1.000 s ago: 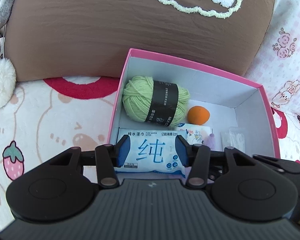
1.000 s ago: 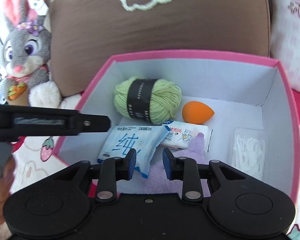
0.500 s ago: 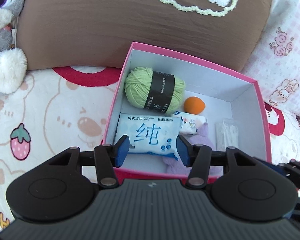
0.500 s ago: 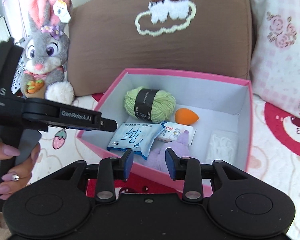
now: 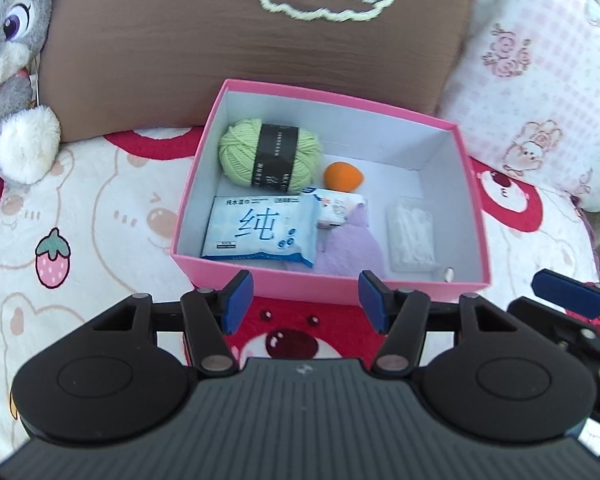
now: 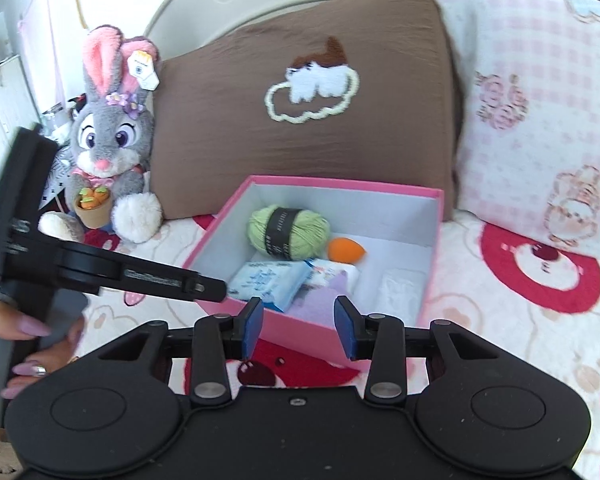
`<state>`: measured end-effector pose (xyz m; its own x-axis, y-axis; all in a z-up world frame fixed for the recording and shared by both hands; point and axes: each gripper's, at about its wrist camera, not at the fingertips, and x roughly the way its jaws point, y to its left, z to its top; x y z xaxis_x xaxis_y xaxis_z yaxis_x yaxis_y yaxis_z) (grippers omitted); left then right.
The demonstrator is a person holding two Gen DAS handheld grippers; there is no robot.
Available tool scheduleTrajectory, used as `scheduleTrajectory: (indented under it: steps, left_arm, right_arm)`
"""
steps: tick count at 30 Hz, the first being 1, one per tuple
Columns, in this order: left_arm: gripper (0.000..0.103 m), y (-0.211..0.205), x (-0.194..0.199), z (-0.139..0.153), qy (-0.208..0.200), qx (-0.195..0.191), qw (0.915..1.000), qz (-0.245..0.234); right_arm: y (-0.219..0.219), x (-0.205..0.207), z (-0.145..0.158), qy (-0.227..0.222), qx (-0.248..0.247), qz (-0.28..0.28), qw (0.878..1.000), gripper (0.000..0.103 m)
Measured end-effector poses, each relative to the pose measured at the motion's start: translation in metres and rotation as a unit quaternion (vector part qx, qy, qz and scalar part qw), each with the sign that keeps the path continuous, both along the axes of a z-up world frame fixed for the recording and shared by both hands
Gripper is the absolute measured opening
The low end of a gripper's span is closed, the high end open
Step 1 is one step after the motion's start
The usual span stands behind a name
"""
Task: Organize objects
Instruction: 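Withdraw the left tool up and away from the pink box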
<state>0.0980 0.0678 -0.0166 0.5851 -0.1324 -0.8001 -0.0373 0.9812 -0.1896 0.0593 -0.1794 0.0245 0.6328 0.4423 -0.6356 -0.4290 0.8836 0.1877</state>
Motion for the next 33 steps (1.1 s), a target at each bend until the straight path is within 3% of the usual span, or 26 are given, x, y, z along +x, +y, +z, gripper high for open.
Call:
scheduleTrajectory:
  steps: [7,15,17,19,20,24,30,33]
  left_arm:
    - [0.063,-0.018,-0.023,0.011,0.008,0.004,0.9998,-0.018]
    - [0.071,-0.035,-0.053,0.030,-0.014,0.008,0.9991,-0.039]
    - [0.072,-0.039,-0.059,0.033,-0.019,0.013,0.9989,-0.040]
    - [0.072,-0.044,-0.066,0.033,-0.025,0.027,0.9986,-0.038]
    - [0.072,-0.047,-0.068,0.032,-0.024,0.033,0.9983,-0.041]
    - [0.072,-0.052,-0.074,0.025,-0.007,0.023,0.9984,-0.051]
    - [0.084,-0.058,-0.082,0.019,-0.005,0.038,0.9978,-0.054]
    - [0.089,-0.058,-0.085,0.020,-0.006,0.033,0.9978,-0.058]
  right_arm:
    - [-0.014,-0.013,0.000,0.008,-0.018,-0.019,1.000,0.045]
    - [-0.025,-0.027,0.001,0.021,-0.040,-0.046,0.998,0.049]
    - [-0.030,-0.032,0.001,0.022,-0.027,-0.042,0.999,0.054]
    - [-0.034,-0.036,0.001,0.021,-0.020,-0.046,0.999,0.068]
    - [-0.036,-0.038,0.000,0.020,-0.023,-0.051,0.998,0.070]
    - [-0.041,-0.041,-0.003,0.020,-0.037,-0.066,0.997,0.072]
    - [-0.052,-0.048,-0.006,0.025,-0.045,-0.097,0.994,0.082]
    - [-0.052,-0.054,-0.006,0.029,-0.062,-0.106,0.992,0.083]
